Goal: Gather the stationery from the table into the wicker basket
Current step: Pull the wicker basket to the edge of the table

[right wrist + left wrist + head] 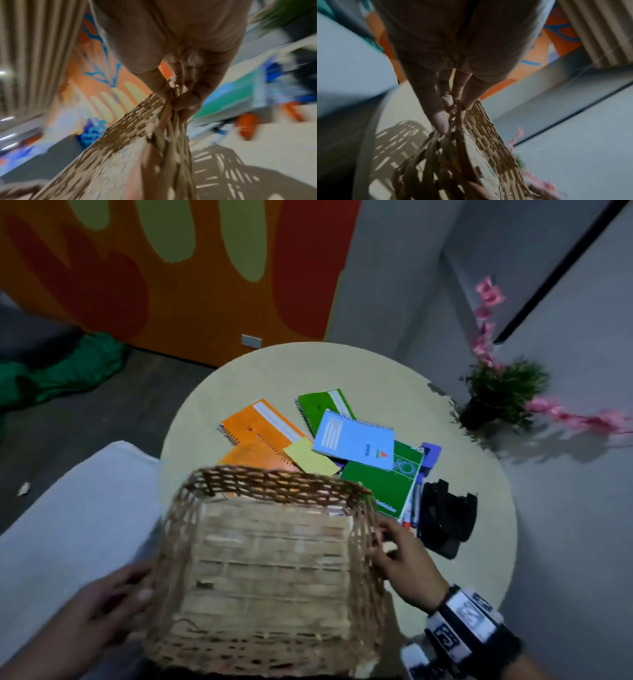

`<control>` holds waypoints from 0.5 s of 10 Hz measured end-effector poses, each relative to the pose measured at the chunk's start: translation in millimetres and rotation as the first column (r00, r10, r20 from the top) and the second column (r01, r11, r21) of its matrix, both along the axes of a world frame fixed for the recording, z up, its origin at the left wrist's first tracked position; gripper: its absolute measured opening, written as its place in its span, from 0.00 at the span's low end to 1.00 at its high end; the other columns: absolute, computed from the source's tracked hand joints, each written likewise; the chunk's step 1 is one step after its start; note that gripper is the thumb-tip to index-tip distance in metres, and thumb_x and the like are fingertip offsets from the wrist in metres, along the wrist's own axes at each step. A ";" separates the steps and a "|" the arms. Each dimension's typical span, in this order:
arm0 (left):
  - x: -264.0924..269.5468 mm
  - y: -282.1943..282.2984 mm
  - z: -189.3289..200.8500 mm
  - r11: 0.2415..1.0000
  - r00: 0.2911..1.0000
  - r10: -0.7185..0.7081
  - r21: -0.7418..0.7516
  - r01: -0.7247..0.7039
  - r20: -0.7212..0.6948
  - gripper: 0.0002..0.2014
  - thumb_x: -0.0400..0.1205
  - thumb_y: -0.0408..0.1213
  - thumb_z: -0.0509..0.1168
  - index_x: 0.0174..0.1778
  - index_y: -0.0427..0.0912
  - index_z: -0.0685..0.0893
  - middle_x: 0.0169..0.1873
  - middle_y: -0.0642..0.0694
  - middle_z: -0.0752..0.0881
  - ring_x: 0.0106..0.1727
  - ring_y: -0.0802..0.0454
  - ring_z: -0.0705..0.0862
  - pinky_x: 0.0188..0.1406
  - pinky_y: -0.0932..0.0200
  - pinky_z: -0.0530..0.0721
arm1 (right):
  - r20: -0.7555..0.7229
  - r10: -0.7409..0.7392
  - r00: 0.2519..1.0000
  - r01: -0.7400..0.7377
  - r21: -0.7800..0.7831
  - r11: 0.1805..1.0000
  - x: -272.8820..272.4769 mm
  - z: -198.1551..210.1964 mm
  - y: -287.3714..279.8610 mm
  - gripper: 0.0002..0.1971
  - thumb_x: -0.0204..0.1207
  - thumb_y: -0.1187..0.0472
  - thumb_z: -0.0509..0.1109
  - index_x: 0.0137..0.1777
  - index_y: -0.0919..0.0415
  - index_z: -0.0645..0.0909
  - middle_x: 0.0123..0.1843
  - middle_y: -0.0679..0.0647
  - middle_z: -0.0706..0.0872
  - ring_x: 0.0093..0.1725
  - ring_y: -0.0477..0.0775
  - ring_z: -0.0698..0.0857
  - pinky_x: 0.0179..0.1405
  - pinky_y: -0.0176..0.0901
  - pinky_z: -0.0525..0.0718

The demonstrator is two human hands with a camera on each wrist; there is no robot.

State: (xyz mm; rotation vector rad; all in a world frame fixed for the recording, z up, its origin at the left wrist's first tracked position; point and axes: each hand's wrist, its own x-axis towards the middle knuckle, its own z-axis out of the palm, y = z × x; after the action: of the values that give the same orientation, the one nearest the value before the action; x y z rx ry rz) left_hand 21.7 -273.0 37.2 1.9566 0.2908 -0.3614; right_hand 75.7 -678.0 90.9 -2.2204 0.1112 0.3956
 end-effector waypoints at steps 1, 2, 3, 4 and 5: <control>-25.4 -9.8 43.2 0.948 0.987 -0.156 -0.288 0.138 -0.040 0.06 0.76 0.38 0.76 0.42 0.57 0.92 0.30 0.51 0.95 0.28 0.66 0.88 0.28 0.70 0.86 | -0.087 -0.101 0.991 0.089 -0.128 0.988 -36.6 -13.0 -68.1 0.18 0.73 0.65 0.69 0.62 0.49 0.77 0.50 0.51 0.88 0.42 0.53 0.88 0.41 0.56 0.88; -12.3 -100.6 -12.2 0.843 0.834 -0.528 0.015 0.537 -0.159 0.04 0.72 0.50 0.75 0.40 0.66 0.88 0.36 0.68 0.92 0.32 0.71 0.86 0.35 0.79 0.80 | -0.156 -0.161 0.975 0.129 -0.195 0.972 -67.0 -25.8 -109.3 0.17 0.73 0.64 0.69 0.55 0.41 0.76 0.50 0.48 0.89 0.46 0.48 0.88 0.43 0.51 0.89; 8.6 -108.5 -19.2 0.831 0.844 -0.518 0.154 0.535 -0.136 0.18 0.63 0.65 0.61 0.40 0.60 0.87 0.36 0.82 0.85 0.37 0.71 0.84 0.36 0.81 0.75 | -0.184 -0.218 0.958 0.180 -0.205 0.962 -81.4 -45.8 -128.1 0.17 0.71 0.63 0.71 0.55 0.42 0.77 0.46 0.49 0.89 0.42 0.46 0.88 0.42 0.55 0.89; 19.5 -115.9 -27.4 0.776 0.796 -0.572 0.181 0.604 -0.200 0.14 0.64 0.65 0.62 0.42 0.72 0.84 0.34 0.83 0.84 0.35 0.70 0.84 0.36 0.78 0.74 | -0.189 -0.249 0.950 0.218 -0.173 0.961 -83.6 -61.9 -127.0 0.17 0.72 0.59 0.69 0.57 0.39 0.75 0.49 0.50 0.88 0.47 0.53 0.87 0.49 0.60 0.88; 30.0 -115.0 -28.3 0.737 0.763 -0.622 0.196 0.647 -0.178 0.13 0.72 0.54 0.73 0.40 0.81 0.79 0.35 0.79 0.86 0.36 0.74 0.85 0.37 0.74 0.78 | -0.136 -0.282 0.950 0.261 -0.154 0.953 -80.1 -68.6 -124.1 0.16 0.77 0.58 0.67 0.61 0.40 0.73 0.54 0.50 0.87 0.52 0.51 0.85 0.54 0.55 0.86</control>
State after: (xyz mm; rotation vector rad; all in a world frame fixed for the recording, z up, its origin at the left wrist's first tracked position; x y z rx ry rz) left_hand 51.7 -388.0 9.0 2.2524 -0.3139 -0.9117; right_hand -4.3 -802.1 22.3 -2.2620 0.5375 0.4187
